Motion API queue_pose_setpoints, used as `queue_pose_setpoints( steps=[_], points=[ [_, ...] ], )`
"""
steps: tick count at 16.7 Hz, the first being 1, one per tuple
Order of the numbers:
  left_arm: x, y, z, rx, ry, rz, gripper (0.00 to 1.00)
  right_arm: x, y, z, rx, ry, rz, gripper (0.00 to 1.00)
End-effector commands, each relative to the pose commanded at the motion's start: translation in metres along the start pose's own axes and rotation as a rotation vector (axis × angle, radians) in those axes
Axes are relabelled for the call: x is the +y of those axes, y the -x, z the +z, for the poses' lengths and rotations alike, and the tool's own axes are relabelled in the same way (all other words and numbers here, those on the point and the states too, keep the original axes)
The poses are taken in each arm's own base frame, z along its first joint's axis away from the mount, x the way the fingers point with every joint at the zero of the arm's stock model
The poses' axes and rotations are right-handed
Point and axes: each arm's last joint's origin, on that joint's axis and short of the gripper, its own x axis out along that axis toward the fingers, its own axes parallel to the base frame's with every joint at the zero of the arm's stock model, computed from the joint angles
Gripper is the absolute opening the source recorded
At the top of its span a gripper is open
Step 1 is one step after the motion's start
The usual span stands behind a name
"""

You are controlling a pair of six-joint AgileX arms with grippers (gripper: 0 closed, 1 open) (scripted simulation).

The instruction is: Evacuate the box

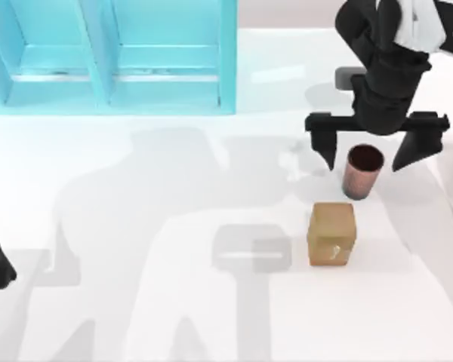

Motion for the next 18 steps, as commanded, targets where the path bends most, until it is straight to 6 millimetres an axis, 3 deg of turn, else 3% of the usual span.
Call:
queue_pose_setpoints(
  steps=[8, 15, 18],
  points=[
    [0.0, 0.0, 0.0, 0.0, 0.0, 0.0, 1.0, 0.0, 0.009, 0.002, 0.003, -0.002, -0.001, 1.0],
    [0.0, 0.0, 0.0, 0.0, 0.0, 0.0, 1.0, 0.001, 0.086, 0.003, 0.002, -0.002, -0.001, 1.0],
    [0.0, 0.0, 0.0, 0.0, 0.0, 0.0, 1.0, 0.0, 0.1, 0.001, 0.0, -0.002, 0.0, 1.0]
  ],
)
